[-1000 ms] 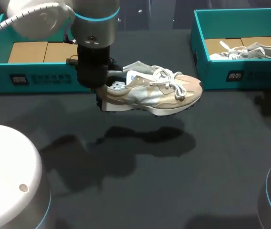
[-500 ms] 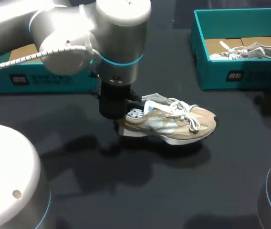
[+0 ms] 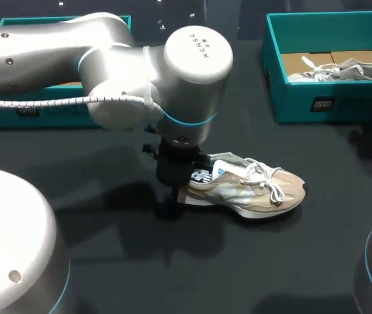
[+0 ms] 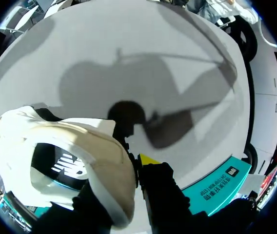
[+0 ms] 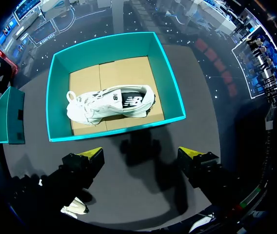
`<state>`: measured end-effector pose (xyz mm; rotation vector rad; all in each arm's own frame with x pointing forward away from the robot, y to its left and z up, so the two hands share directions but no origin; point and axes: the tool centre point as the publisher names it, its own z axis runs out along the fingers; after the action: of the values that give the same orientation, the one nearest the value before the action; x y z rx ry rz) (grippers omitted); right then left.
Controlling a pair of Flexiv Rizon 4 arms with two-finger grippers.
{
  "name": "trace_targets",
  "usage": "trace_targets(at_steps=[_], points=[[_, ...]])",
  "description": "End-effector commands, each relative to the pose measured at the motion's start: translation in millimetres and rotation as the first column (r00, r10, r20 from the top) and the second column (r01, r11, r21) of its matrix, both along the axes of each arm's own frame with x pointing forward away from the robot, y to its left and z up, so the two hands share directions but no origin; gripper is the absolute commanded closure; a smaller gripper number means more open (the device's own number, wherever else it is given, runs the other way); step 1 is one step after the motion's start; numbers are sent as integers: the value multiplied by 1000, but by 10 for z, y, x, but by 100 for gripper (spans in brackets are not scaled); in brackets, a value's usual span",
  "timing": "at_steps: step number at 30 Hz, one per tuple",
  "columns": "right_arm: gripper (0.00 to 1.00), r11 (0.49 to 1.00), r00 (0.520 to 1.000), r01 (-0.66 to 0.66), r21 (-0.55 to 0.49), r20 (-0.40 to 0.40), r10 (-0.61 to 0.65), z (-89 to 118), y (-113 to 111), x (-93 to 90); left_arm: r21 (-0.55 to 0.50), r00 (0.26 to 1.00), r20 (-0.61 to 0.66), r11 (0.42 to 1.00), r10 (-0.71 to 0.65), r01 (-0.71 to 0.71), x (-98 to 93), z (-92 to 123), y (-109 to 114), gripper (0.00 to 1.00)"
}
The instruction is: Take the shoe out of the shoebox, open the shoe tongue, remove and reinsert the insole, then place the shoe into the shoebox
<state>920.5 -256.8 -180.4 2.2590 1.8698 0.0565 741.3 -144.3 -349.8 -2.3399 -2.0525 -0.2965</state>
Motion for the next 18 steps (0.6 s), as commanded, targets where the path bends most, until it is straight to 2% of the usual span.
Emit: trace_targets(at_steps=[1, 6, 17, 18], points=[[0, 1000, 1000, 0, 0, 1, 0, 1, 0, -7, -5, 1000, 7, 1000, -8, 8, 21, -181, -52, 100], [0, 1000, 1000, 0, 0, 1, 0, 1, 0, -7, 13, 1000, 8, 1000, 12, -12, 35, -282, -65, 100], [0, 1000, 1000, 0, 0, 1, 0, 1, 0, -7, 31, 1000, 21, 1000, -4, 4, 10, -362, -48, 100], [0, 1000, 1000, 0, 0, 1, 0, 1, 0, -7, 31, 1000, 21, 1000, -4, 4, 18, -362, -42, 96]])
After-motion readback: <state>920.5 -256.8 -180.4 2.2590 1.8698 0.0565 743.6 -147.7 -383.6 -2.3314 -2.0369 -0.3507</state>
